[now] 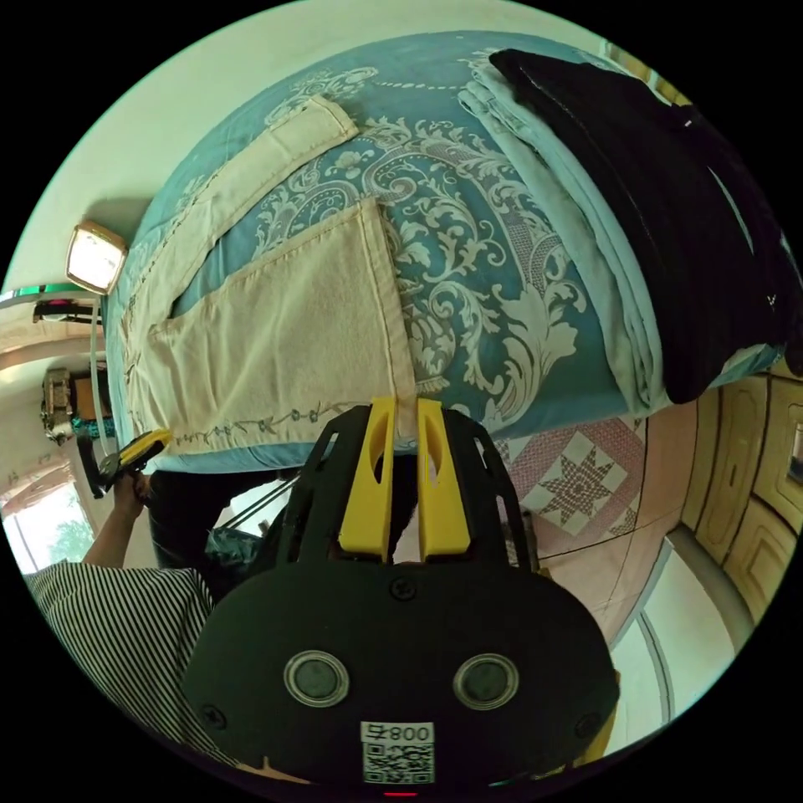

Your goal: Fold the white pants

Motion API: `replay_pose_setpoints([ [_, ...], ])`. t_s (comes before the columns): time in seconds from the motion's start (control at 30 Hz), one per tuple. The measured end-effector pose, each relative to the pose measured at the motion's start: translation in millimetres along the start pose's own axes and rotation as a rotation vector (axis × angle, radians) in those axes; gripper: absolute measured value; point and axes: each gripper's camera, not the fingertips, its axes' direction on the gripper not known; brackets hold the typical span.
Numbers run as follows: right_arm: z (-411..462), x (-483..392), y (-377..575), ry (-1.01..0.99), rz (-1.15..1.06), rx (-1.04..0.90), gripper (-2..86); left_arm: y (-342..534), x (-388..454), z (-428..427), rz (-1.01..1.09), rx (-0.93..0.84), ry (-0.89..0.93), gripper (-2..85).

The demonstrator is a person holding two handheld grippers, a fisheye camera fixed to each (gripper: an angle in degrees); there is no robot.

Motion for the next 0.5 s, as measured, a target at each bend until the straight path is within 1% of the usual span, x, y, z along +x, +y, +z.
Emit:
replay_pose_setpoints([
  [0.17, 5.3, 2.7, -8.3, 0.022, -0.073, -0.019, 1.6, 7.5, 31.3, -26.2, -0.014, 0.042, 0.035, 0.4],
  [0.23, 5.6, 9.5, -8.3, -0.011, -0.074, -0.009, 1.3, 4.3, 42.1, -23.3, -0.001, 0.014, 0.017, 0.4],
  [0.33, 31.4, 22.0, -14.4, -0.033, -0.036, -0.054, 1.0, -9.4, 48.4, -31.7, -0.026, -0.007, 0.036, 0.7],
  [0.4, 45.7, 29.8, -19.1, -0.077, 0.014, -0.050, 1.1, -14.1, 52.6, -48.0, -0.030, 0.018, 0.049, 1.1],
  [0.5, 51.2, 41.2, -26.4, -0.145, 0.053, -0.027, 1.4, -20.9, 61.0, -90.2, -0.043, 0.141, 0.110, 2.3],
])
